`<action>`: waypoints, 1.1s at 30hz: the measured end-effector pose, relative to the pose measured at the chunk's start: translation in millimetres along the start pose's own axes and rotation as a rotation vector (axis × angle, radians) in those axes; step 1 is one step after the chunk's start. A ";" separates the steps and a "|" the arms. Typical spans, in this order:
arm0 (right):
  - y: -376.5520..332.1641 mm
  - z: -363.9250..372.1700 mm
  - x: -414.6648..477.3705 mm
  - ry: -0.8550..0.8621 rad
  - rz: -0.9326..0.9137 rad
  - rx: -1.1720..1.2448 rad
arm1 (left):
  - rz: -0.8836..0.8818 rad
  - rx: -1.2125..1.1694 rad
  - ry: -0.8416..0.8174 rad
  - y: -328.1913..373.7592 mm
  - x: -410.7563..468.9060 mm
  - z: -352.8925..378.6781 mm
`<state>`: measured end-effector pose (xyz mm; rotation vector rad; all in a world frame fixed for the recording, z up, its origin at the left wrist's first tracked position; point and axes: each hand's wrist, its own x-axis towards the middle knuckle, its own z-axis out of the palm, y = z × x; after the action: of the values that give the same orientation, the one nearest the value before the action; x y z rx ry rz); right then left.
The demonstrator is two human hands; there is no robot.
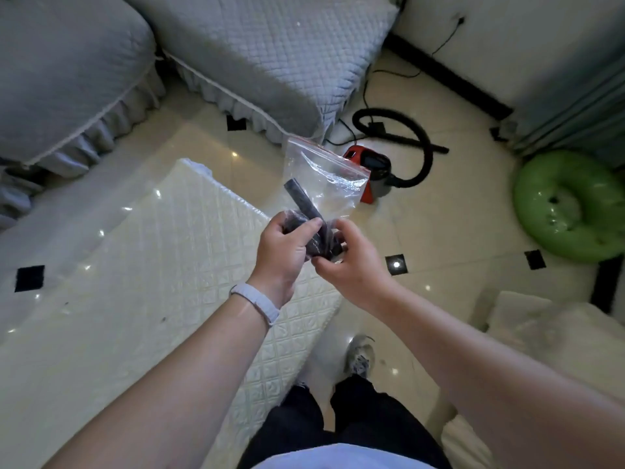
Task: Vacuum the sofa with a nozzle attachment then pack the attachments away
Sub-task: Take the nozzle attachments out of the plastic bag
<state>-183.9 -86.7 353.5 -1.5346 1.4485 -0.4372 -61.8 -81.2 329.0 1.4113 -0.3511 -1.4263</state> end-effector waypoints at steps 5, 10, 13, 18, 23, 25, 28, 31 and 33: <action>-5.7 -49.5 -24.7 0.093 0.010 0.061 | -0.006 0.033 -0.084 16.7 -22.8 48.7; 2.0 -96.4 -41.3 0.189 0.019 0.154 | 0.008 0.077 -0.169 22.6 -37.5 99.9; 12.0 -121.1 -51.4 0.223 0.015 0.175 | 0.000 0.085 -0.185 19.8 -46.5 127.6; 34.1 -165.2 -65.3 0.237 -0.006 0.233 | -0.013 0.109 -0.200 9.0 -62.8 177.5; 61.4 -225.6 -79.7 0.237 -0.049 0.274 | -0.001 0.150 -0.199 -4.5 -81.4 243.2; 74.8 -254.1 -81.8 0.232 -0.058 0.258 | 0.013 0.153 -0.193 -9.9 -88.7 272.9; 97.5 -302.2 -82.9 0.225 -0.071 0.245 | 0.023 0.149 -0.200 -19.0 -97.7 320.9; 122.2 -351.0 -83.1 0.234 -0.086 0.224 | 0.028 0.149 -0.208 -29.3 -105.1 372.5; 136.8 -380.8 -83.4 0.245 -0.086 0.230 | 0.048 0.151 -0.224 -35.5 -109.7 405.1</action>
<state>-580.8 -135.9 457.1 -1.3974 1.4621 -0.8383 -452.2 -159.0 466.9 1.3547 -0.6437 -1.5482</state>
